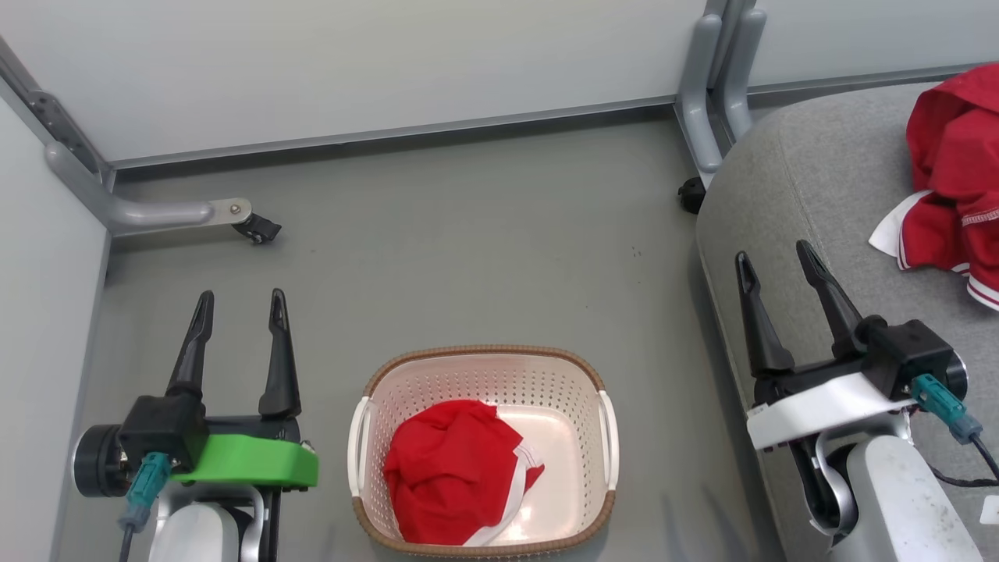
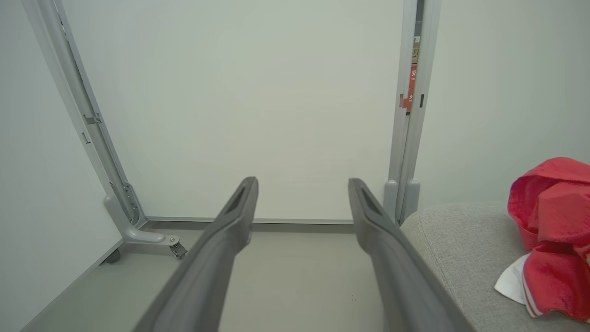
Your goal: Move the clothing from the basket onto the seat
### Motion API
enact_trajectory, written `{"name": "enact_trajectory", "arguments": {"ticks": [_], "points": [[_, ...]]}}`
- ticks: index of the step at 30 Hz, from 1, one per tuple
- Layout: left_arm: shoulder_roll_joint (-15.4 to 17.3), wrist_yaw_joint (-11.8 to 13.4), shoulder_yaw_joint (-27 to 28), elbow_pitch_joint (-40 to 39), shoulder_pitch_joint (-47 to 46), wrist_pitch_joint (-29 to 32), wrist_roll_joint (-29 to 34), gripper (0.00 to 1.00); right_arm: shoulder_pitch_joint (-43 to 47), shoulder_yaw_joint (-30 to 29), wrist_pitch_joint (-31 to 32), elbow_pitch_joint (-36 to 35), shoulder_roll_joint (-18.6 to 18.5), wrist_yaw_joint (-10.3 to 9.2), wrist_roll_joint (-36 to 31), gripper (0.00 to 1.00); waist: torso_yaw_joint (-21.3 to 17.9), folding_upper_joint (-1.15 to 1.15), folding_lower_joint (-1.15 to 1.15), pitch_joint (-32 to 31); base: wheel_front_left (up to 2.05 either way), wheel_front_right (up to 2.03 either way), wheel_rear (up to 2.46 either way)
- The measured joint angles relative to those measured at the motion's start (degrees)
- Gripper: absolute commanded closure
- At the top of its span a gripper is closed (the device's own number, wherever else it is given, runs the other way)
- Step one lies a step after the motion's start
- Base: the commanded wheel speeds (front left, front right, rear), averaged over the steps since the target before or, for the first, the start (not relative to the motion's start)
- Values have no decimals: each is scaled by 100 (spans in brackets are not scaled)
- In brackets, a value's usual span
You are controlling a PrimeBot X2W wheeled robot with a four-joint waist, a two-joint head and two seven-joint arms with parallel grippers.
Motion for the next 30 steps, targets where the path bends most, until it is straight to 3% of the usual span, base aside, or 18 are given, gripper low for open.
{"name": "enact_trajectory", "arguments": {"ticks": [16,30], "points": [[-31,-124,-256,96,238,0,98,0,867,-297,1,-145,120,0,0,0,67,0,0,-258,0,0,0],[-34,-130,-342,152,252,0,84,0,945,-286,1,-148,124,0,83,0,57,0,0,-248,0,0,0]]}}
